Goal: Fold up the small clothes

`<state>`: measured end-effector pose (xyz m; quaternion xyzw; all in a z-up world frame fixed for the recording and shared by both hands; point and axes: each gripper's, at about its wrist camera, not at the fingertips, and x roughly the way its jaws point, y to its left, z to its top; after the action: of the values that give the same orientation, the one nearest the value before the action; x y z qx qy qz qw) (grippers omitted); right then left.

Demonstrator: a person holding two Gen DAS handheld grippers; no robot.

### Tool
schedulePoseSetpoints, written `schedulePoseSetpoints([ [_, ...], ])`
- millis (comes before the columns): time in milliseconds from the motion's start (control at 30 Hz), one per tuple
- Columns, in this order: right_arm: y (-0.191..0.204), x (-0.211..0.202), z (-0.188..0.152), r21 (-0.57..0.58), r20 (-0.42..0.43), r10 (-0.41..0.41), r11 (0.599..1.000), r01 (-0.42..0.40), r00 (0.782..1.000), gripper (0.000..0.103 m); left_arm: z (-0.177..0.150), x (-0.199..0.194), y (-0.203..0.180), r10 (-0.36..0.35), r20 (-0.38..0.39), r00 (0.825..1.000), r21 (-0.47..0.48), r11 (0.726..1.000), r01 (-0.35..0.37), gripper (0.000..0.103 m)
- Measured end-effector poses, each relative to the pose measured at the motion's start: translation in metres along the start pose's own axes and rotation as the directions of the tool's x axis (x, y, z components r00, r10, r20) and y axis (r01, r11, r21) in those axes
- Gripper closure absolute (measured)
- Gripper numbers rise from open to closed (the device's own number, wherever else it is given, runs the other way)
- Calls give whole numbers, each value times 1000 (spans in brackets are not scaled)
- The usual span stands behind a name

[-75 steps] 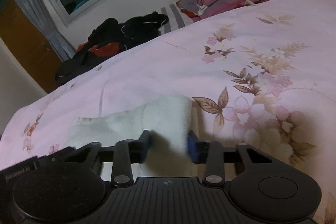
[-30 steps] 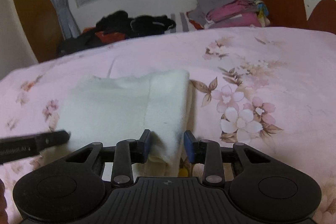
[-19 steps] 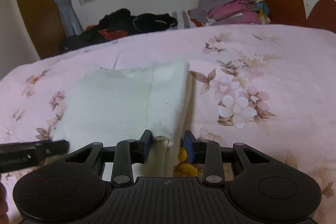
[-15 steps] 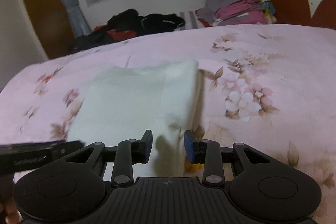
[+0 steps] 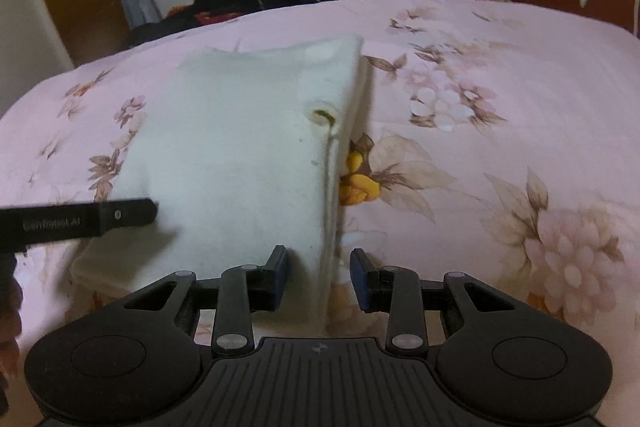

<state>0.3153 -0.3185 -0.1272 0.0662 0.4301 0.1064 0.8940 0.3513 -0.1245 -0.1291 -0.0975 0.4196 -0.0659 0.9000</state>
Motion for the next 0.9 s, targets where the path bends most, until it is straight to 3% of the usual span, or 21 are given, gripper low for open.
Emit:
schedulePoseSetpoints([
  [67,2,1,-4,-10,-13,-6,1000,6,1000,86,-1,0,0,-9,-7,1000,12,1000,9,56],
  [267,1,-1,-12,59,0,-65,996,65,998,85,-2,-1,1,-30,-25,999,48,998,31,52],
  [367,-3,-2,-12,122,-3,-76,990,76,997,79,-1,-3,2,-48,-47,998,62,997,50,44],
  [700,13,-20,-5,170,24,-106,980,100,994,77,10,-15,15,-100,-38,994,68,992,102,38],
  [800,16,-26,1,190,46,-105,977,94,993,71,16,-15,20,-107,-30,994,41,993,109,36],
  [867,16,-31,6,199,62,-106,976,92,992,46,21,-15,22,-108,-25,994,29,994,109,36],
  [900,17,-34,9,196,75,-108,976,91,991,43,23,-15,22,-107,-21,994,27,994,108,36],
])
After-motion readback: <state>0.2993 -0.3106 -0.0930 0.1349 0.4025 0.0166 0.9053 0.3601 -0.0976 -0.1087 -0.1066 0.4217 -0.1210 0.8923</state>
